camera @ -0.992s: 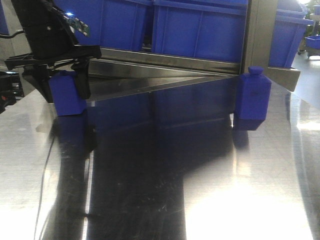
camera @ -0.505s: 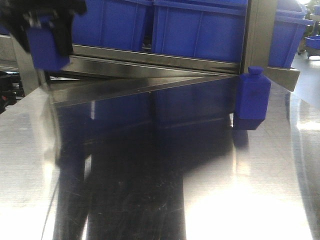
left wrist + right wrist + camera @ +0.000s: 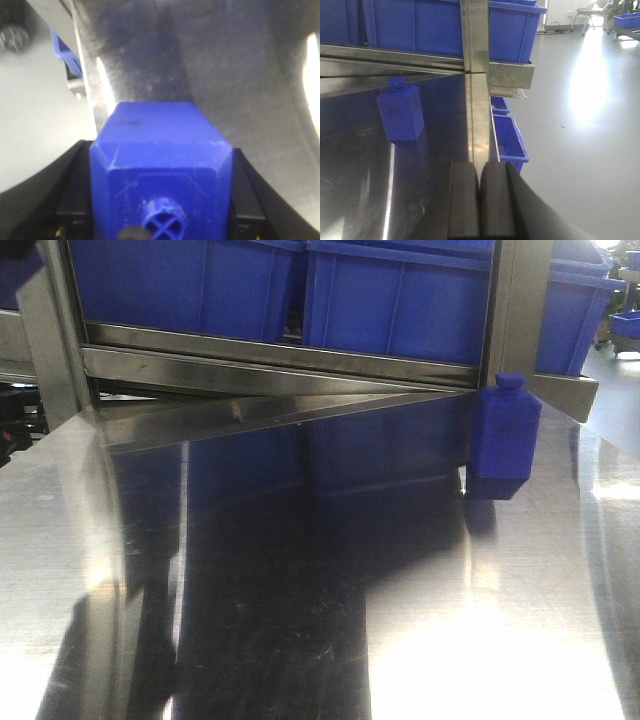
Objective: Pick and sort blue part to right shelf
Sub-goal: 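Move the right gripper toward the blue part nearest the right arm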
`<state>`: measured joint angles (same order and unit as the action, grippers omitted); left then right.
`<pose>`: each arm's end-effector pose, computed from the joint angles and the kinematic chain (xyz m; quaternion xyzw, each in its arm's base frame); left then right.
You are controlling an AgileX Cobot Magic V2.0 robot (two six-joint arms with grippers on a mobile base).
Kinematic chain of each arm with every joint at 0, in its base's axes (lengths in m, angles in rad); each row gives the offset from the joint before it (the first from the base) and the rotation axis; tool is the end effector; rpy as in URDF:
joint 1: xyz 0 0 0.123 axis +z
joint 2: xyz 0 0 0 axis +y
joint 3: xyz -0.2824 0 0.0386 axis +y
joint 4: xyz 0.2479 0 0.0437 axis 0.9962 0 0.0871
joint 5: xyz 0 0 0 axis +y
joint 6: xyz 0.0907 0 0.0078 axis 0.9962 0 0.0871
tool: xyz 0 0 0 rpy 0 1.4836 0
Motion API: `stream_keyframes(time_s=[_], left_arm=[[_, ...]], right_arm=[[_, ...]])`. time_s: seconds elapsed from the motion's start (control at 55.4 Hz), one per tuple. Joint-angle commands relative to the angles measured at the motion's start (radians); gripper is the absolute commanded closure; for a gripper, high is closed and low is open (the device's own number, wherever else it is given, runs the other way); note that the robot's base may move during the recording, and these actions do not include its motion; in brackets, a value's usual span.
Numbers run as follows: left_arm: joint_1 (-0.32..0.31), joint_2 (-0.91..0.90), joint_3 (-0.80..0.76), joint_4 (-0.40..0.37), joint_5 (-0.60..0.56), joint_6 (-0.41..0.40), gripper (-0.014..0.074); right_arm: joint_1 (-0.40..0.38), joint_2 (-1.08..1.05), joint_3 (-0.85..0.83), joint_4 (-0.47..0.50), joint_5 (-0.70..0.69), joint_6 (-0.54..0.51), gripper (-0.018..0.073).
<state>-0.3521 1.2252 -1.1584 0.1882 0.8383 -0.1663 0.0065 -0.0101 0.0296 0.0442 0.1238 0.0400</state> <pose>0.2419 -0.0754 0.3635 0.1185 0.9188 -0.0087 0.3763 0.0568 0.0009 0.1924 0.0262 0.7261 0.0330 0.6862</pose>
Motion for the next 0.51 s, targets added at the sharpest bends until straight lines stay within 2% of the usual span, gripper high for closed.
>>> stream_keyframes(time_s=[0.0,0.253,0.361,0.487], left_arm=[[-0.007,-0.146,0.108,0.023,-0.179,-0.002,0.0296],[-0.007,-0.483,0.457,0.019,-0.437,-0.006,0.0296],[-0.007,-0.578,0.541,0.018,-0.468,-0.03,0.0296],[-0.007,-0.644,0.589,0.018,-0.476,-0.074,0.0296]], right_arm=[[-0.004,-0.018,-0.008,0.017,-0.099,0.001,0.0517],[-0.004,-0.018,-0.064,0.112,-0.078,0.007,0.0517],[-0.004,-0.008,-0.147,0.111,-0.025,0.006,0.0517],[-0.004,0.061,-0.301,0.107,0.102,0.001,0.0517]])
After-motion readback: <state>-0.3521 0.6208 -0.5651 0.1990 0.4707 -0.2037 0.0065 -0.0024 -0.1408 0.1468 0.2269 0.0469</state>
